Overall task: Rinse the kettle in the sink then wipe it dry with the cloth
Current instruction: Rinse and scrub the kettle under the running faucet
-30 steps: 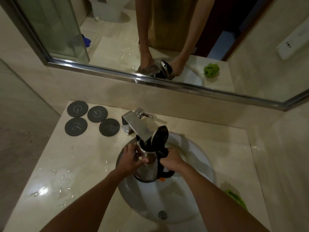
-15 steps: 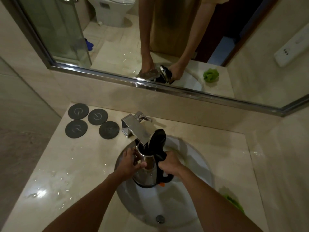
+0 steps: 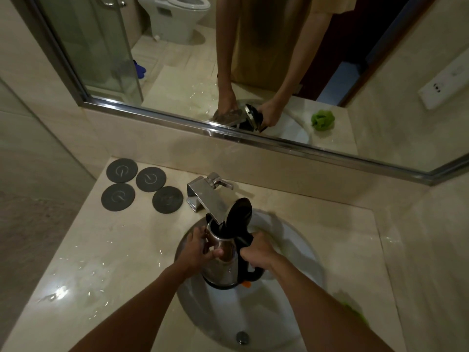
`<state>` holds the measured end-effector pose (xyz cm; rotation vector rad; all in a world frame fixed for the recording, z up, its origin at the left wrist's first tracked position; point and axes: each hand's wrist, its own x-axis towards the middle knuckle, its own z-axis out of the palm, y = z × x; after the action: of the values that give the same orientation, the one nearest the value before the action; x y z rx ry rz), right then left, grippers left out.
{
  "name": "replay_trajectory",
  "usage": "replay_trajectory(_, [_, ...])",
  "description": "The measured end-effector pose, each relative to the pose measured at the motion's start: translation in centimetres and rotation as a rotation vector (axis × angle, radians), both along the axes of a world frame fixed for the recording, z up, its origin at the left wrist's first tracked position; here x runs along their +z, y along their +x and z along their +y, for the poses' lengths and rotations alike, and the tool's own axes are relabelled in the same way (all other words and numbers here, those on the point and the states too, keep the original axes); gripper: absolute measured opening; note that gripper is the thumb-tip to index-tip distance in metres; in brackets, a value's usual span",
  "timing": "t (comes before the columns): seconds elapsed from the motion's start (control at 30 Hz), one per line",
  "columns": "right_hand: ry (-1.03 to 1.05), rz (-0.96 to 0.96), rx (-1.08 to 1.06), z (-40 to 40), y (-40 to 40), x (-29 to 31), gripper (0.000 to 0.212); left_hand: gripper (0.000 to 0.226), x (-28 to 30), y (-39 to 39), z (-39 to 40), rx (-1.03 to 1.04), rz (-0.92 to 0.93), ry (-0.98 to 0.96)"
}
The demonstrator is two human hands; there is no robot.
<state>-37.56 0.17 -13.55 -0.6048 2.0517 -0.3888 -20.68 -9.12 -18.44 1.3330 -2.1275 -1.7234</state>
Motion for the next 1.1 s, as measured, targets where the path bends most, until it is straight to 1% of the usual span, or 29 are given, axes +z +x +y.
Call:
replay_trajectory(0.4, [0.014,-0.008,-0.001,0.2,0.2,0.5,0.010,0.071,0.1,0.2,0.5,-0.004,0.014,0.036])
replay_trajectory(0.53, [0.013,-0.006,-0.007,0.2,0.4,0.4,0.013,0.074,0.3,0.4,0.5,0.009,0.016,0.029])
replay_trajectory(0.67, [0.013,-0.004,-0.009,0.3,0.4,0.5,0.016,0.071,0.5,0.3,0.6,0.000,0.032,0.044])
replay_trajectory(0.97, [0.005,-0.021,-0.012,0.4,0.3,0.4,0.012,0.071,1.0,0.2,0.7,0.009,0.030,0.033])
replay_trajectory(1.1, [0.001,-0.019,-0.014,0.5,0.4,0.5,0.015,0.070,1.1,0.0,0.8,0.005,0.019,0.029])
